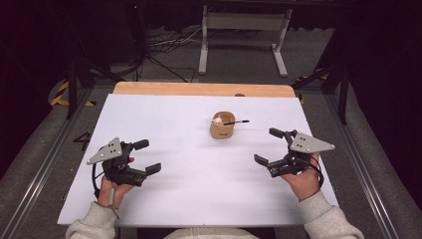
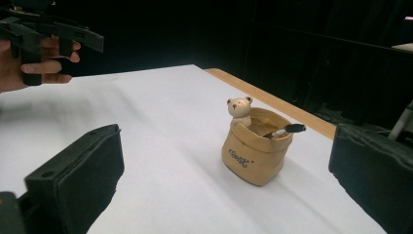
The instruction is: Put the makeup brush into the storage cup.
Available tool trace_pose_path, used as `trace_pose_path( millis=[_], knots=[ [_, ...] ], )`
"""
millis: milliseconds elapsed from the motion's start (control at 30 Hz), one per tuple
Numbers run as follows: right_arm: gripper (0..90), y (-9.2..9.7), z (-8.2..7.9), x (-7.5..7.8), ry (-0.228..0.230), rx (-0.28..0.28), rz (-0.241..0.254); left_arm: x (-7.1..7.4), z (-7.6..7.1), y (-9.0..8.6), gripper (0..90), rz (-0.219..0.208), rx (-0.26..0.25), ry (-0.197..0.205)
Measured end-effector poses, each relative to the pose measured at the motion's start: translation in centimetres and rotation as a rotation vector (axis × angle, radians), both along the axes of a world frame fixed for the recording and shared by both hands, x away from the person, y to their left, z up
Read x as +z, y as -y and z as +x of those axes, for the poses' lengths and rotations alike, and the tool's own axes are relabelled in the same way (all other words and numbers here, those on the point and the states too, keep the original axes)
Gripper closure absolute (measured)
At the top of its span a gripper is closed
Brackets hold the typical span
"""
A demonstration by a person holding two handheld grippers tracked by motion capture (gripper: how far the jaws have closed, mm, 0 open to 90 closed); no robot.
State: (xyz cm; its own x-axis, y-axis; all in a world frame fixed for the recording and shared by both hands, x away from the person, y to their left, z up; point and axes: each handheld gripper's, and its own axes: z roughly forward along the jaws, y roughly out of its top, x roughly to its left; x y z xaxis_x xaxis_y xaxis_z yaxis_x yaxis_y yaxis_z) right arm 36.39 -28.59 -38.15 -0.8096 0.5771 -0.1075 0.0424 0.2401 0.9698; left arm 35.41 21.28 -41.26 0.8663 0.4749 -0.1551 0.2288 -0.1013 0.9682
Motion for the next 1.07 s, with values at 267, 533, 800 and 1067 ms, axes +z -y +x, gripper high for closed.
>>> trace_pose_path(
  millis=[267,533,800,1067],
  knots=[
    [0.0,-0.1,-0.3,-1.4,-0.013,0.005,0.015,-0.4,-0.3,-0.2,3.4,-0.011,0.024,0.026],
    [0.0,-0.1,-0.6,-2.8,-0.030,0.002,0.024,-0.9,-0.7,-0.4,3.4,-0.010,0.039,0.027],
    [0.0,0.2,-0.5,-3.6,-0.047,-0.003,0.040,-1.2,-0.7,-0.3,3.7,-0.020,0.044,0.025],
    [0.0,0.2,-0.6,-3.5,-0.047,0.001,0.052,-1.2,-0.6,-0.5,3.6,-0.017,0.043,0.021]
  ],
)
